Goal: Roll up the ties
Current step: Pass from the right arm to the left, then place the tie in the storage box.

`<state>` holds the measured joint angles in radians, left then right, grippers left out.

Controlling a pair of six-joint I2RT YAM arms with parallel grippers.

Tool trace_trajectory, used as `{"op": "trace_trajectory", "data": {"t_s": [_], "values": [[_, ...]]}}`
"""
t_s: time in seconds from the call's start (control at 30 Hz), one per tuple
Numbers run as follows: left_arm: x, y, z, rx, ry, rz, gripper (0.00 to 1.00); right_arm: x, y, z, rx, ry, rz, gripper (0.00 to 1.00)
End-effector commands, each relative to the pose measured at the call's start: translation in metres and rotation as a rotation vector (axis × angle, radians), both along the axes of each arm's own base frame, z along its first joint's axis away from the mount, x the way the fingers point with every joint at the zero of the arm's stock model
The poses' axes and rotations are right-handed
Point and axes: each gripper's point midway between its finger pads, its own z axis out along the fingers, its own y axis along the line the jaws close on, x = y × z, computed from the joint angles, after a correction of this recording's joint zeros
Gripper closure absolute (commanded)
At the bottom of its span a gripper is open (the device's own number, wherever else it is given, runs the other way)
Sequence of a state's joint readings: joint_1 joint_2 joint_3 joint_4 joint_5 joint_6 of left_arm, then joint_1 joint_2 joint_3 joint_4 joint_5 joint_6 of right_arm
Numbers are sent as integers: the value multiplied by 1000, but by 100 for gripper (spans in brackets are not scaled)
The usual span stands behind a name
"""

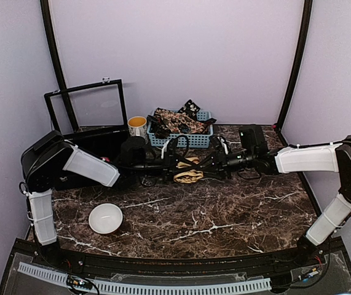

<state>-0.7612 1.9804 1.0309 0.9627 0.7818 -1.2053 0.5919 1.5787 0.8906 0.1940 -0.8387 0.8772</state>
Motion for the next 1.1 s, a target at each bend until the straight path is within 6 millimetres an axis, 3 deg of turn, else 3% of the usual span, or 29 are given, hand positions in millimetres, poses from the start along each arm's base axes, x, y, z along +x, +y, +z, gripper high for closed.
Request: {"op": "trace_trajectory", "data": {"t_s": [0.0, 0.17, 0.23, 0.3, 0.5, 0.57, 0.63, 0.7, 0.8, 0.9, 1.07], "values": [[8, 21, 22, 17, -72, 91, 65, 3, -5, 2, -27, -31, -4, 58], [23, 58, 17, 126, -80, 176, 67, 4, -18, -6, -71, -25, -30, 35], [30, 78, 14, 190, -78, 204, 67, 5, -20, -9, -89, -31, -28, 31], [44, 111, 9, 287, -65, 262, 67, 6, -22, -11, -117, -41, -25, 21], [64, 227, -2, 591, 0, 406, 67, 7, -24, -13, -157, -55, -20, 15], [61, 270, -9, 720, 56, 442, 67, 8, -24, -13, -164, -60, -17, 14], [68, 313, -3, 813, 75, 512, 67, 8, -24, -15, -165, -58, -10, 13], [70, 347, -4, 937, 76, 546, 67, 8, -23, -15, -159, -57, -6, 1], [69, 389, -13, 1088, 136, 587, 67, 7, -21, -17, -151, -47, 4, 2], [63, 414, -19, 1186, 171, 589, 67, 8, -21, -18, -154, -45, 7, 3], [50, 423, -45, 1258, 263, 524, 68, 8, -20, -18, -148, -39, 10, 3]]}}
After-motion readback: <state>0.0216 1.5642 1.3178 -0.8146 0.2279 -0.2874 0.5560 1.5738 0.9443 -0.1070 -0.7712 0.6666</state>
